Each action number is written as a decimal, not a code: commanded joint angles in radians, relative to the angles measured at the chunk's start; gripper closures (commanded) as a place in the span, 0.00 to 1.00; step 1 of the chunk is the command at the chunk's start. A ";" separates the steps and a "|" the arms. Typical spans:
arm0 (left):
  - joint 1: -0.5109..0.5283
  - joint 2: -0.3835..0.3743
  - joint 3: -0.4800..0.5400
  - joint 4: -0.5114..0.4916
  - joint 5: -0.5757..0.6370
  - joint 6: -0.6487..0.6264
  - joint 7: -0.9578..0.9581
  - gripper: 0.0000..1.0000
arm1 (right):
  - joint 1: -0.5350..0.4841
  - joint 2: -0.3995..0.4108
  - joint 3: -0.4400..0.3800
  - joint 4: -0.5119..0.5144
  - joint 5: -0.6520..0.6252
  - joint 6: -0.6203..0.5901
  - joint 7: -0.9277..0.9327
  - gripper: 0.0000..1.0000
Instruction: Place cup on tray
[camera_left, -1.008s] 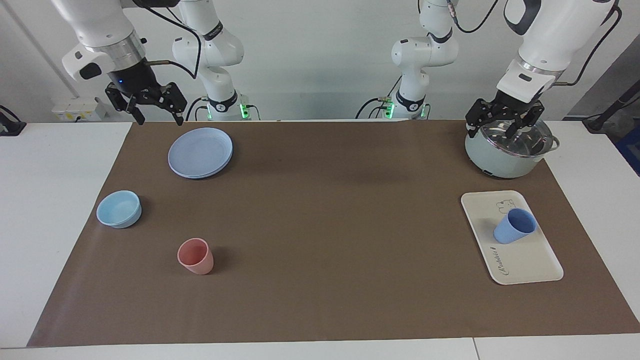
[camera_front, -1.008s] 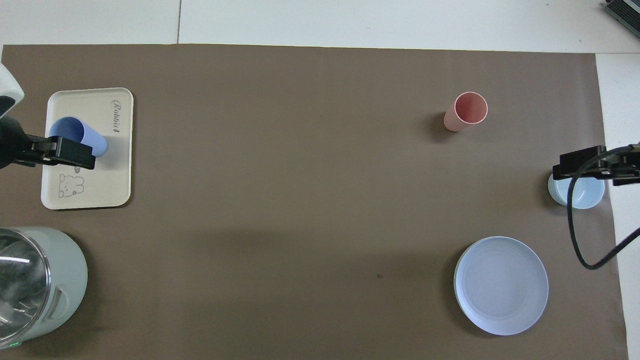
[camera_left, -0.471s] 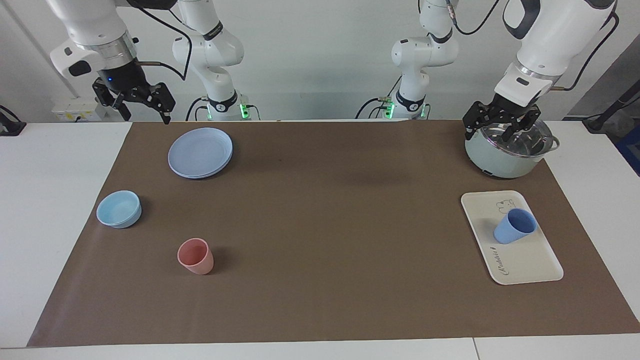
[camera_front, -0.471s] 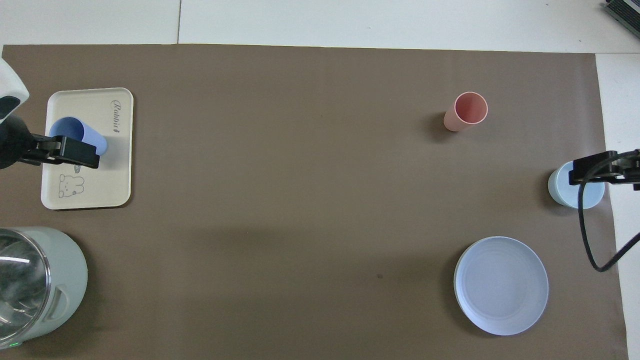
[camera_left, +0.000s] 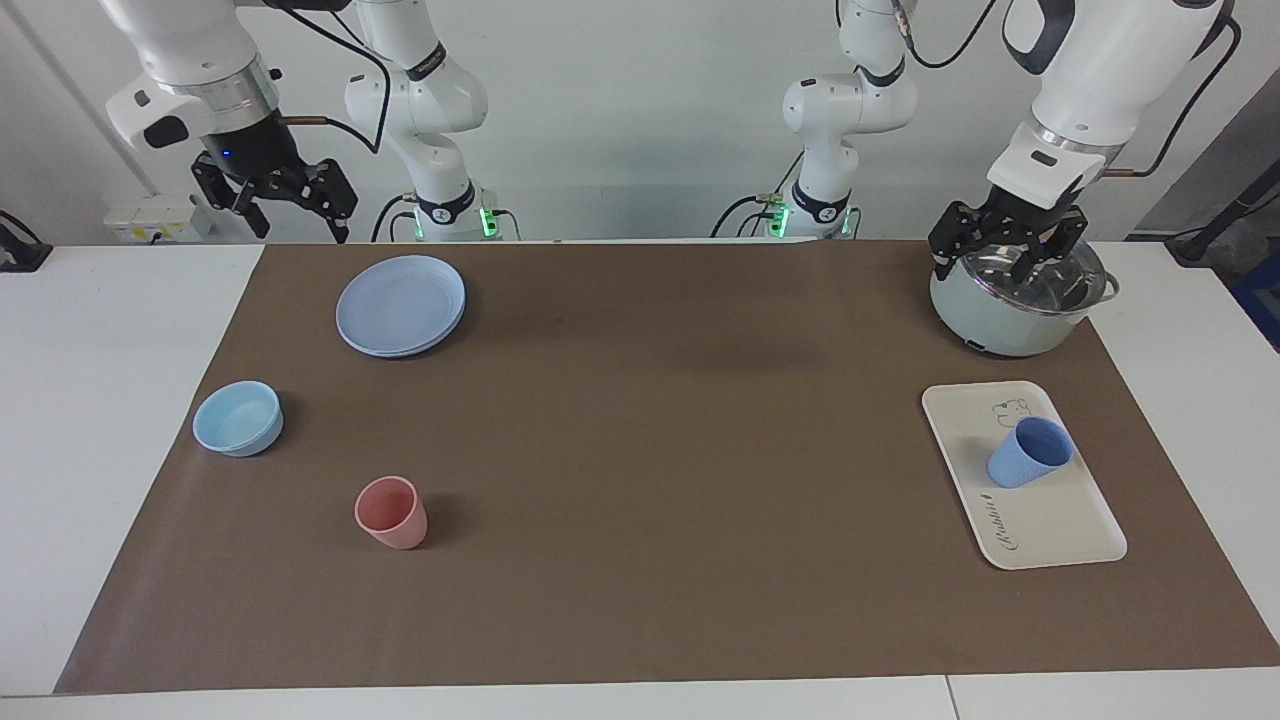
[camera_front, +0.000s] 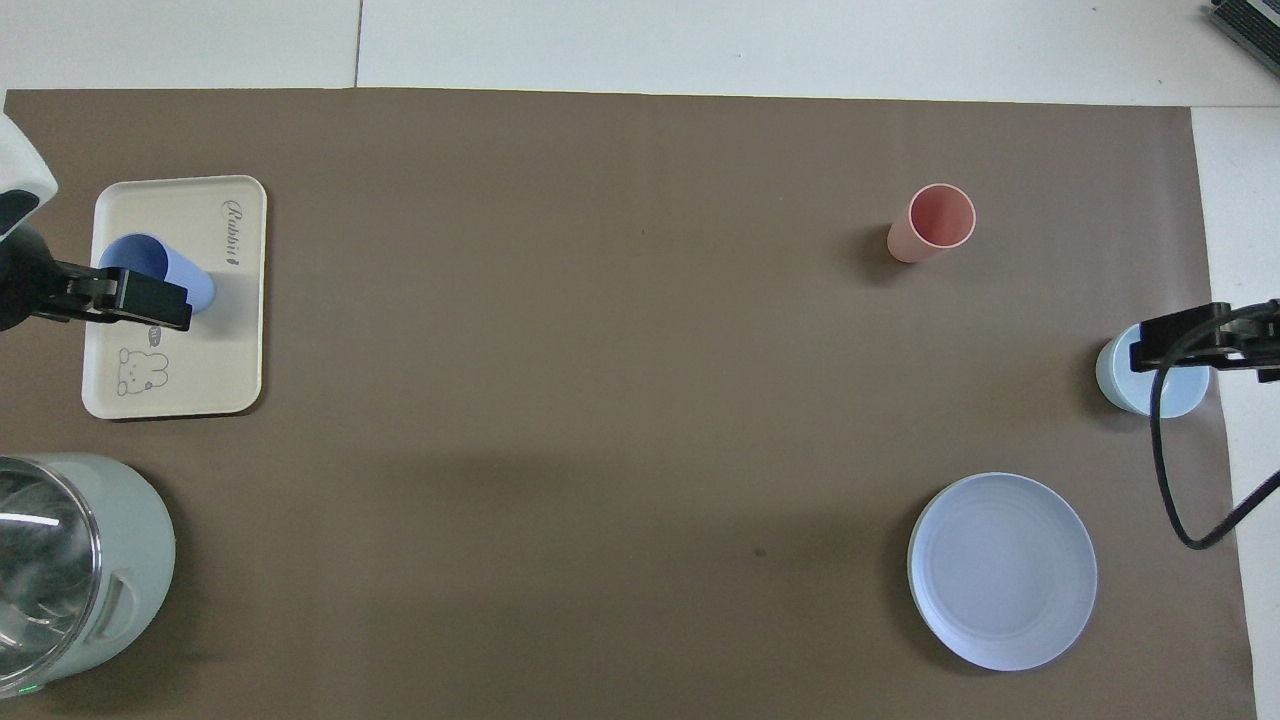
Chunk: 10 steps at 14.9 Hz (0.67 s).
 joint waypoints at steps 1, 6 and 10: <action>-0.005 -0.015 0.002 0.029 0.010 -0.052 0.007 0.00 | -0.009 -0.011 0.002 -0.018 0.025 0.007 -0.015 0.00; -0.006 -0.056 0.000 -0.015 0.010 -0.093 0.006 0.00 | -0.005 -0.014 0.002 -0.024 0.025 0.007 -0.002 0.00; -0.008 -0.061 -0.001 -0.022 0.010 -0.116 0.005 0.00 | -0.003 -0.014 0.002 -0.024 0.025 0.007 -0.002 0.00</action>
